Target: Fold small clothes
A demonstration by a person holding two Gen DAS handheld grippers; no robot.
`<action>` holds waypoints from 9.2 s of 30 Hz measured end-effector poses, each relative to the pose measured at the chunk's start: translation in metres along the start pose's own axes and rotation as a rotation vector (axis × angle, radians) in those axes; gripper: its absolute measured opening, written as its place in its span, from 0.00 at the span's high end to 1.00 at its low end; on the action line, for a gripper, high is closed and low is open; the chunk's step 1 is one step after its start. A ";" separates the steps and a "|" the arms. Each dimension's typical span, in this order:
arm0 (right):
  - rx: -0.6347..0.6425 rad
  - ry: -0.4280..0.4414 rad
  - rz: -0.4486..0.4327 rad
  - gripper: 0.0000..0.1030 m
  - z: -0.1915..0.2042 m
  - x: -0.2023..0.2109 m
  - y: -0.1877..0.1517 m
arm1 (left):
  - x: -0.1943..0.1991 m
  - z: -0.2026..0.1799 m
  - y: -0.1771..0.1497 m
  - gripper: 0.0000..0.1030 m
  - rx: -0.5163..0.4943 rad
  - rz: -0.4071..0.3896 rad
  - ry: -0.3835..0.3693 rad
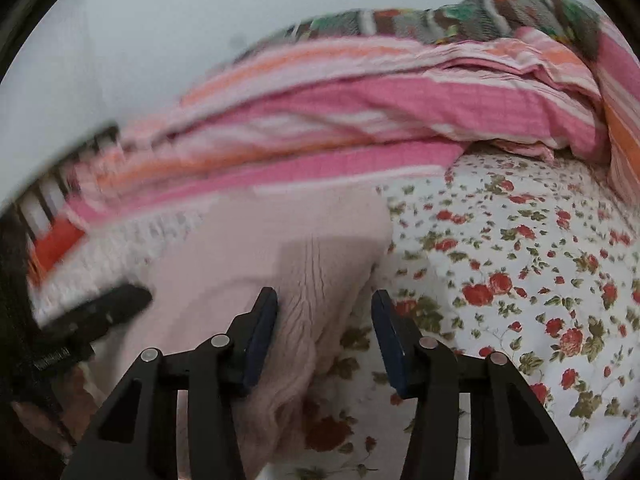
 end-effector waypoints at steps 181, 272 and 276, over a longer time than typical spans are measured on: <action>-0.029 0.031 0.045 0.45 -0.014 -0.011 0.029 | 0.008 0.008 0.005 0.46 -0.065 -0.006 0.098; 0.028 -0.039 0.050 0.52 -0.008 -0.003 0.005 | 0.011 0.010 0.002 0.30 -0.062 -0.026 -0.001; 0.035 -0.065 0.046 0.52 -0.006 0.006 -0.001 | 0.012 0.010 0.000 0.30 -0.063 -0.023 0.007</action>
Point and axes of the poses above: each gripper's, at about its wrist camera, not at the fingertips, and x roughly against the way its jaws point, z to its left, y to its top, the point moved 8 cm from there along -x, roughly the way its jaws point, and after that the axes turned 15 degrees about -x, right-handed, at the moved point
